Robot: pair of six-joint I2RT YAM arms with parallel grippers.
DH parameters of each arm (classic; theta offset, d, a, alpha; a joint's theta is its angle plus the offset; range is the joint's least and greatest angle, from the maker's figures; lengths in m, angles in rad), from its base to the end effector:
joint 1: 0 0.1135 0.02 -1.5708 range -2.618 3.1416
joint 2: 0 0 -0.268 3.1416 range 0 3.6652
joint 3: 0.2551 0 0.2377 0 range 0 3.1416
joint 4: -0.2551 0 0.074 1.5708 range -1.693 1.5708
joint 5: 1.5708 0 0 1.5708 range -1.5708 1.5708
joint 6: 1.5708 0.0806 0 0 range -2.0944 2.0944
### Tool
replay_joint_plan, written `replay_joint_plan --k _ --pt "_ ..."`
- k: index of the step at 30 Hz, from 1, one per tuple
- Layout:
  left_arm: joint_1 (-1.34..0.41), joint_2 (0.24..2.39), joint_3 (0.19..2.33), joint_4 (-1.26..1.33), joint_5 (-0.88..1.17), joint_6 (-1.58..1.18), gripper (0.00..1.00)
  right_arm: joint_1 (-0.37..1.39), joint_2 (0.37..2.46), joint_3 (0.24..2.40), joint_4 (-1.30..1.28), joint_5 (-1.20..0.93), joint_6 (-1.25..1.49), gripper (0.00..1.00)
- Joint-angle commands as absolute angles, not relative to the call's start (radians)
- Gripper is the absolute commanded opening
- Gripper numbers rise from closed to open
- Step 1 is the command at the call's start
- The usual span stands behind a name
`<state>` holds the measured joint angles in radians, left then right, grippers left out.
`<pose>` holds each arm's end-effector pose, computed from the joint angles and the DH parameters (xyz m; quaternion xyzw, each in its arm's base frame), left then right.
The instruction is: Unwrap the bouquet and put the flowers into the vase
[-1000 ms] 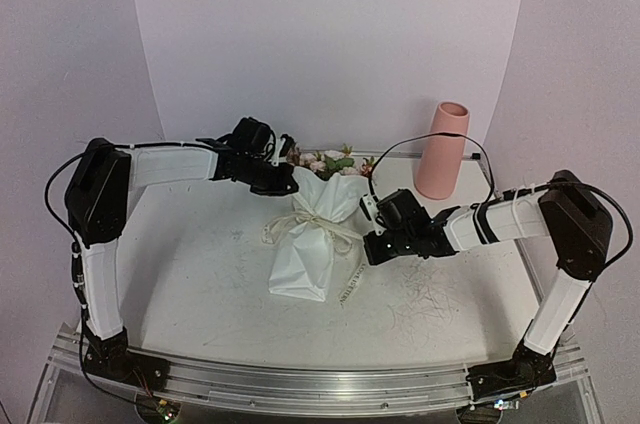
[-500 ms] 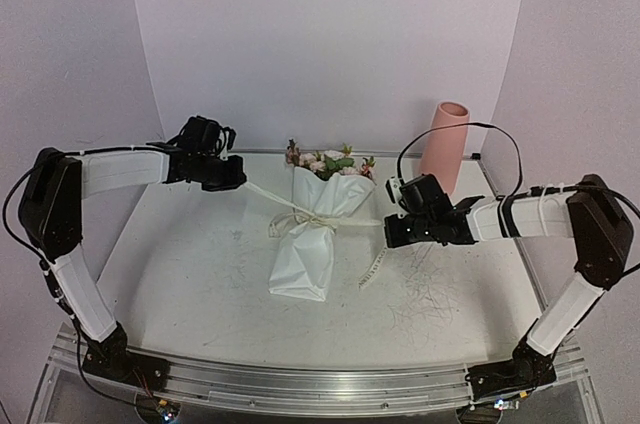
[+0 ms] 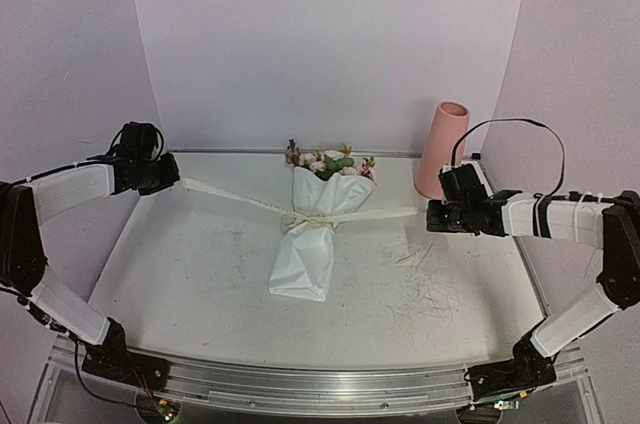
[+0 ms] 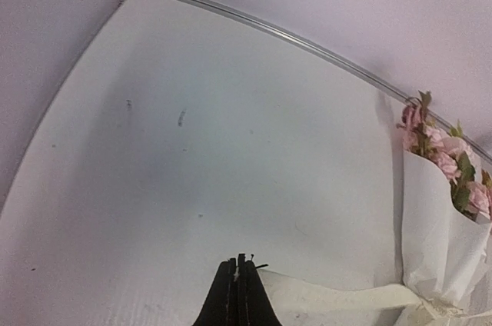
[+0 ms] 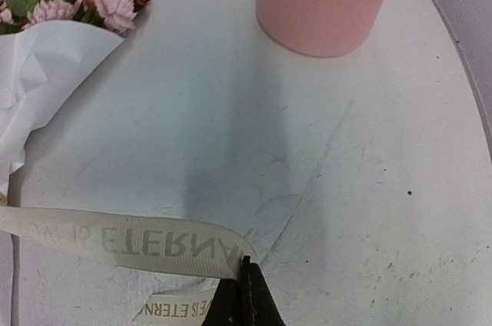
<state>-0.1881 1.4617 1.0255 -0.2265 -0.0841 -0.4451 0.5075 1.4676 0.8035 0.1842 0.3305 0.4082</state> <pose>0.3414 -0.0581 0.2422 -0.1333 0.8881 -0.1005 0.4282 0.3131 0.1442 0.2162 0.0434 0.8464 0.1000 0.5212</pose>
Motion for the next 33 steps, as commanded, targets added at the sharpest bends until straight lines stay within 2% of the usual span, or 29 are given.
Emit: replay_joint_plan --k 1,8,20,21,24,25,26,27,28,29,30,33 --pt "-0.149 1.363 0.989 -0.214 -0.229 -0.483 0.00 0.442 1.380 0.794 0.098 0.435 0.458 0.00" --pt "-0.135 1.292 0.950 -0.233 -0.358 -0.566 0.00 0.367 1.328 0.811 0.007 0.547 0.520 0.00" --pt "-0.135 1.248 0.902 -0.228 -0.304 -0.574 0.00 0.264 1.265 0.780 -0.064 0.588 0.624 0.00" --pt "-0.135 1.245 0.900 -0.228 -0.302 -0.571 0.01 0.250 1.256 0.779 -0.065 0.582 0.621 0.00" --pt "-0.135 1.247 0.899 -0.229 -0.273 -0.553 0.18 0.190 1.238 0.778 -0.068 0.555 0.594 0.00" --pt "-0.136 1.247 0.898 -0.228 -0.253 -0.548 0.25 0.176 1.234 0.779 -0.069 0.534 0.575 0.08" --pt "-0.137 1.247 0.895 -0.224 -0.228 -0.539 0.34 0.169 1.232 0.781 -0.064 0.503 0.545 0.28" --pt "-0.137 1.248 0.892 -0.218 -0.197 -0.525 0.47 0.168 1.233 0.784 -0.053 0.463 0.505 0.59" --pt "-0.142 1.254 0.891 -0.214 -0.159 -0.512 0.62 0.168 1.231 0.784 -0.036 0.409 0.471 0.74" --pt "-0.148 1.264 0.892 -0.208 -0.117 -0.491 0.72 0.168 1.225 0.781 -0.020 0.349 0.425 0.86" --pt "-0.157 1.274 0.894 -0.203 -0.077 -0.469 0.79 0.168 1.217 0.776 0.005 0.289 0.389 0.93" --pt "-0.230 1.312 0.904 -0.178 0.021 -0.408 0.79 0.169 1.165 0.738 0.084 0.092 0.319 0.87"
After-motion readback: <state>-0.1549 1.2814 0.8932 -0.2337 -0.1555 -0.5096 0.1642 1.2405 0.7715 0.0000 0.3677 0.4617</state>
